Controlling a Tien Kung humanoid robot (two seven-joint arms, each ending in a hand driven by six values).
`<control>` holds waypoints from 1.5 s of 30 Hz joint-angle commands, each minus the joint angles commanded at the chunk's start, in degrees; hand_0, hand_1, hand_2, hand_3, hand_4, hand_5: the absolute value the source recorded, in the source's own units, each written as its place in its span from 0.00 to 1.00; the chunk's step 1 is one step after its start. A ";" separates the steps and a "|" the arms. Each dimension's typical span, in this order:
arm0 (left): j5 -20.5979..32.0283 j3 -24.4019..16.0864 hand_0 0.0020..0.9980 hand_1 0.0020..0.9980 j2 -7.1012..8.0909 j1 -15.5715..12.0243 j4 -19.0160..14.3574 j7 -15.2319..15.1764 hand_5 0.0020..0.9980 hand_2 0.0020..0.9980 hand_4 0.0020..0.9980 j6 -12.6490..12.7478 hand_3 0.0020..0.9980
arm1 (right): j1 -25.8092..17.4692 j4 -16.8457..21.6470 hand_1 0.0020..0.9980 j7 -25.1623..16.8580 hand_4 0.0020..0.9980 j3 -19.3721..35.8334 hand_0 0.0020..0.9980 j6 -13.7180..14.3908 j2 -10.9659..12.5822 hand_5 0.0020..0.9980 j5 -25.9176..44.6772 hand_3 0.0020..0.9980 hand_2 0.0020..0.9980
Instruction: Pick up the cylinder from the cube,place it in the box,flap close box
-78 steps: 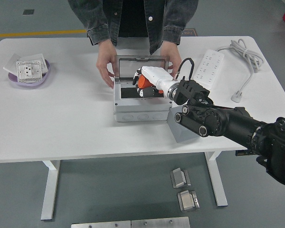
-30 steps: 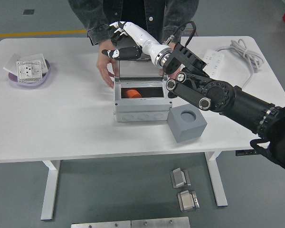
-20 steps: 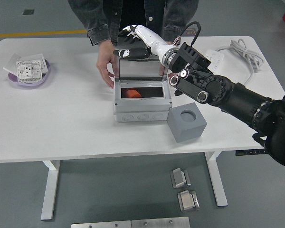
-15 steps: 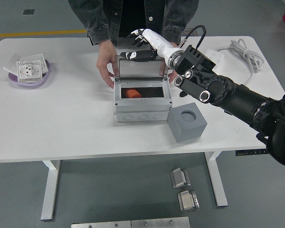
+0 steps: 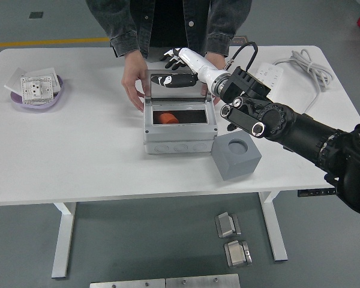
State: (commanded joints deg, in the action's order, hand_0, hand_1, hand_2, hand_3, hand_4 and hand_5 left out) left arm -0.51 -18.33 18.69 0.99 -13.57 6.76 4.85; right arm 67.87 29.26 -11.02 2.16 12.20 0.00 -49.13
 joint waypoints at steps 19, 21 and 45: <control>-0.80 -1.97 0.68 0.67 -0.31 -1.20 -0.02 -0.20 0.16 0.63 0.67 0.07 0.68 | -6.45 16.35 0.72 2.45 0.92 7.24 0.83 -0.69 5.52 0.57 -15.49 0.75 0.71; -0.96 -2.19 0.68 0.67 -0.35 -1.25 -0.03 -0.23 0.16 0.63 0.67 0.08 0.68 | -7.08 17.27 0.72 2.61 0.92 7.45 0.83 -0.78 6.02 0.57 -16.04 0.75 0.71; -1.28 -2.59 0.67 0.67 -0.78 -1.77 -0.10 -0.29 0.16 0.63 0.67 0.09 0.68 | -12.49 21.71 0.71 3.87 0.92 15.00 0.82 -1.93 9.14 0.56 -19.61 0.76 0.72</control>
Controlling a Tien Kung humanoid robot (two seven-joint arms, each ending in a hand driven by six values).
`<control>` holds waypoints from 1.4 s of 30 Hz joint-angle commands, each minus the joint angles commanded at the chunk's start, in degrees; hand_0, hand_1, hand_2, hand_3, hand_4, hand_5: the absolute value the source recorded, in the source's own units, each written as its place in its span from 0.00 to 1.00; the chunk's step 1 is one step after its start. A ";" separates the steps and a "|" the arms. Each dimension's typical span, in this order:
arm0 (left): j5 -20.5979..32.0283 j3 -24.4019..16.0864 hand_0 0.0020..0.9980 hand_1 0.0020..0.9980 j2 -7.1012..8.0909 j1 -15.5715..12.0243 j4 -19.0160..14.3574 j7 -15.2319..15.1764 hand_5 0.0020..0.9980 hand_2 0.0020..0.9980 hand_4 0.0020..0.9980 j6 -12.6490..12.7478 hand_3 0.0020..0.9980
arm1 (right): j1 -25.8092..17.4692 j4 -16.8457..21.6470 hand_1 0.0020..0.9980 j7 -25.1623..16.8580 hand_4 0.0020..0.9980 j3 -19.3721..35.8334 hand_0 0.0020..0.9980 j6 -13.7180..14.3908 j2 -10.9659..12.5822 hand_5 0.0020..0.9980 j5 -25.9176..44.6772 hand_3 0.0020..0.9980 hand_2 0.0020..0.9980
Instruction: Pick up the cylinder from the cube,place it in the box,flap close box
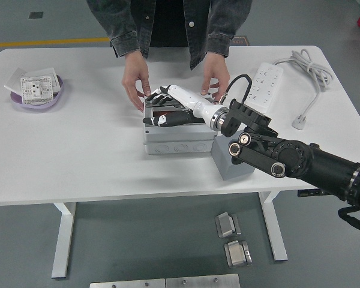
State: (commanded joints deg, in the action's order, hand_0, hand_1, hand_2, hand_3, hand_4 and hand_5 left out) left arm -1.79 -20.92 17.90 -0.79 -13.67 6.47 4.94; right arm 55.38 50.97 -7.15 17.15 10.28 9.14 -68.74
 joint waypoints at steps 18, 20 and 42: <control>-0.19 -0.40 0.67 0.67 -0.14 -0.21 -0.05 -0.03 0.16 0.63 0.67 0.01 0.68 | -3.06 0.35 0.71 -0.12 0.92 1.83 0.83 -0.50 4.32 0.56 -0.59 0.76 0.72; -0.40 -0.62 0.67 0.67 -0.19 -0.18 -0.08 -0.05 0.16 0.63 0.67 0.02 0.68 | -3.66 1.13 0.71 0.01 0.92 2.12 0.83 -0.55 4.57 0.56 -1.02 0.76 0.72; 0.93 0.28 0.67 0.67 -0.59 -0.88 0.21 0.03 0.16 0.63 0.67 -0.05 0.68 | -16.31 7.98 0.71 1.65 0.92 24.13 0.83 -1.77 9.90 0.56 -9.96 0.76 0.72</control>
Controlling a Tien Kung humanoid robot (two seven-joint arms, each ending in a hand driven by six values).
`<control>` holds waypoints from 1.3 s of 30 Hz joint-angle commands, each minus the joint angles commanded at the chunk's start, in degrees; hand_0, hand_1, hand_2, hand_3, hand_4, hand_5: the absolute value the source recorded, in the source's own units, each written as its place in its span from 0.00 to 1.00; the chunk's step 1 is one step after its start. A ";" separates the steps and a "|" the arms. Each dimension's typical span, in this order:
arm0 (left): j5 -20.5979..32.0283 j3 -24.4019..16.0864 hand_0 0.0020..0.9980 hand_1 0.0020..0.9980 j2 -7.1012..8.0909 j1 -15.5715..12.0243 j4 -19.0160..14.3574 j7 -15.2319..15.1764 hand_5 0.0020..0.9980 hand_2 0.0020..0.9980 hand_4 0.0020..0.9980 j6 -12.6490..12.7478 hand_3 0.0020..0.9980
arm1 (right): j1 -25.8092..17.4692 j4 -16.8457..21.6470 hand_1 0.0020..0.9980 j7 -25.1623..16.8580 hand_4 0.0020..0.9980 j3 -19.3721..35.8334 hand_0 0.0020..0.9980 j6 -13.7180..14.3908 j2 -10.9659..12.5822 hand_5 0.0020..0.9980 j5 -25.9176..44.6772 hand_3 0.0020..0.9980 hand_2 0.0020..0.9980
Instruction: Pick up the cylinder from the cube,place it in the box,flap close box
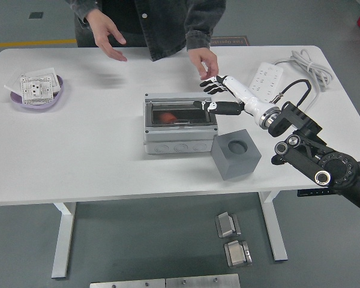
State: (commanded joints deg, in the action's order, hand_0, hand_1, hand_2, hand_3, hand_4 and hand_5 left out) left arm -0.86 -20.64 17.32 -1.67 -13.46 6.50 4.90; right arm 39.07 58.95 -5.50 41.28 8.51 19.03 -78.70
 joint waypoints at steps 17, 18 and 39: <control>-0.49 -0.91 0.67 0.67 -0.65 -2.08 -0.03 0.75 0.16 0.63 0.67 -0.62 0.68 | -21.34 13.71 0.70 -3.54 0.93 24.70 0.83 -2.96 1.53 0.57 15.25 0.75 0.71; -0.43 -0.84 0.67 0.67 -0.69 -2.18 -0.02 0.80 0.16 0.63 0.67 -0.65 0.68 | -22.34 14.02 0.70 -3.60 0.93 25.36 0.83 -3.25 1.42 0.57 16.70 0.75 0.71; 0.07 0.51 0.68 0.67 0.00 -3.02 0.01 3.36 0.16 0.63 0.67 -1.59 0.68 | -24.08 17.20 0.71 -4.16 0.93 27.10 0.83 -4.69 1.01 0.56 27.30 0.74 0.71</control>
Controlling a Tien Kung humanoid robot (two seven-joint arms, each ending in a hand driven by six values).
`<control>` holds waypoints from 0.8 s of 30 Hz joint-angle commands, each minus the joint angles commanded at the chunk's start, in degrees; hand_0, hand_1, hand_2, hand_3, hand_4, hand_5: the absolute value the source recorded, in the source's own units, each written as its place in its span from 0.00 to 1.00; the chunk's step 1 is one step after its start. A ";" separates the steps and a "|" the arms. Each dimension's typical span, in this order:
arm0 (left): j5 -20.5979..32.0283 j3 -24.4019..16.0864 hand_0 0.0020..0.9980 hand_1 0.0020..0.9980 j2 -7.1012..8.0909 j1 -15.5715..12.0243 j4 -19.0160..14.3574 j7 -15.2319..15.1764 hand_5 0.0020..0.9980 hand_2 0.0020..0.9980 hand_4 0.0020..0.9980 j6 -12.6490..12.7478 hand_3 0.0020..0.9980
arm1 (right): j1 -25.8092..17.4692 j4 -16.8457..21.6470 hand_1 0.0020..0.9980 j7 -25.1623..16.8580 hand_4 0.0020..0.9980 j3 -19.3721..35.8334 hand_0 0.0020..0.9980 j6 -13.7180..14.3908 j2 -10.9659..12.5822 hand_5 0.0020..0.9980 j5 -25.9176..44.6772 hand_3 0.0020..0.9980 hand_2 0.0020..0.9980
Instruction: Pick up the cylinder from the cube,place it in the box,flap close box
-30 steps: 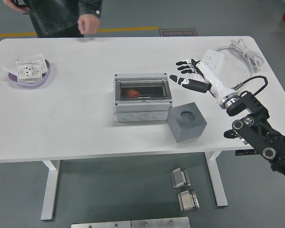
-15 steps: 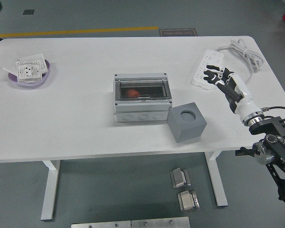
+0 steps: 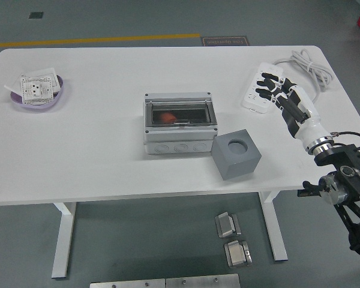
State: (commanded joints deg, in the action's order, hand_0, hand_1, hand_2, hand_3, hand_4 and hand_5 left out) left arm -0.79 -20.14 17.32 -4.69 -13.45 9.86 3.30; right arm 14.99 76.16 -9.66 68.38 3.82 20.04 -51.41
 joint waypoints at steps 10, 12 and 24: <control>-0.13 0.17 0.68 0.68 0.82 0.99 -0.07 0.05 0.16 0.64 0.67 0.03 0.68 | 0.55 -1.09 0.71 0.46 0.93 -0.69 0.83 -0.53 -0.29 0.57 -0.58 0.74 0.71; -0.05 0.32 0.68 0.68 0.93 1.06 -0.07 0.12 0.16 0.64 0.67 -0.01 0.68 | 0.50 -1.22 0.71 0.55 0.93 -0.80 0.84 -0.63 -0.31 0.57 -0.88 0.73 0.71; 0.20 1.11 0.68 0.68 1.41 0.72 -0.07 0.78 0.17 0.64 0.68 -0.37 0.68 | -0.21 -1.14 0.71 0.53 0.94 -0.70 0.84 -1.03 -0.45 0.57 -1.42 0.74 0.71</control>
State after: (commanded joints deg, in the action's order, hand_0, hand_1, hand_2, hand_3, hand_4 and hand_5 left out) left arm -0.59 -19.03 18.73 -3.96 -13.52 10.64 2.94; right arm 14.78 75.02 -9.14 67.68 2.79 19.59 -52.83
